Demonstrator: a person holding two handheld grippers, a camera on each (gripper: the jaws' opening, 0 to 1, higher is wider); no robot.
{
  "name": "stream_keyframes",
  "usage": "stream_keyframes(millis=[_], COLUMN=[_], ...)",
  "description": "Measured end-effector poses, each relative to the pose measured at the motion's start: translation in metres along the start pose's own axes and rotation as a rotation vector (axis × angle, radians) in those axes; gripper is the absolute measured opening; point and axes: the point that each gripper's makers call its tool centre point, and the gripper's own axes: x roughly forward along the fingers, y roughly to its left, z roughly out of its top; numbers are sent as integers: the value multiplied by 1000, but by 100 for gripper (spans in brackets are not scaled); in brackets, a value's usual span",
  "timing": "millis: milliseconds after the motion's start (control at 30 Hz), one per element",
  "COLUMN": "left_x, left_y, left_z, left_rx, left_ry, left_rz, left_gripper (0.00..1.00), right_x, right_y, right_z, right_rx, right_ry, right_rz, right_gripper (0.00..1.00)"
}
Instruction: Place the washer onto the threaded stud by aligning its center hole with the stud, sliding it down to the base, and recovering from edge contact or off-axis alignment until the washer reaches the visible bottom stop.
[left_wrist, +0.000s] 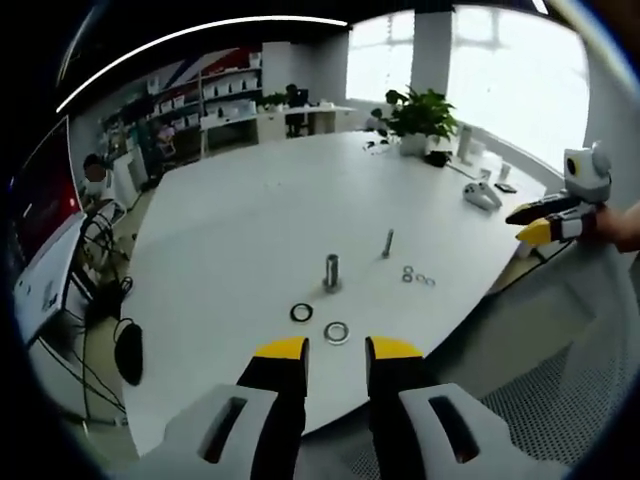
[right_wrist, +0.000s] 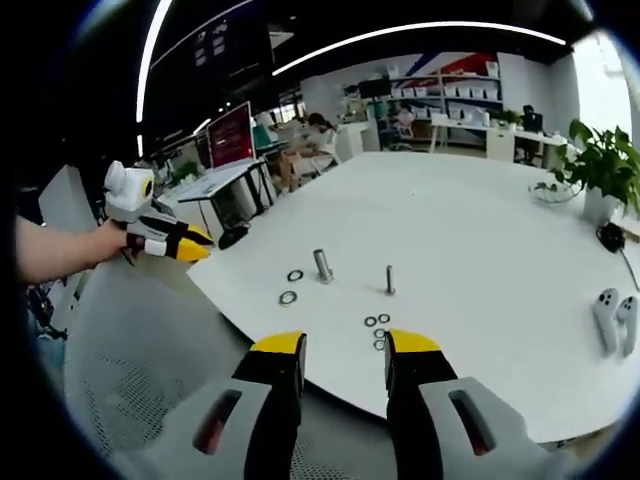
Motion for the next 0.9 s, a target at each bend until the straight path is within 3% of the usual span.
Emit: stream_keyframes(millis=[267, 633, 800, 900], left_x=[-2, 6, 6, 5], left_y=[6, -3, -2, -4], left_z=[5, -12, -11, -2], left_rx=[-19, 28, 35, 42], left_ry=[-23, 83, 77, 47], left_rz=[28, -5, 2, -1], left_gripper=[21, 22, 26, 25], right_x=[-2, -1, 0, 1], right_y=[-11, -17, -19, -17], right_z=[-5, -13, -16, -18], right_rx=[7, 27, 34, 33], right_ry=[18, 62, 76, 90], right_rz=[-50, -76, -86, -77], right_gripper=[42, 47, 48, 46])
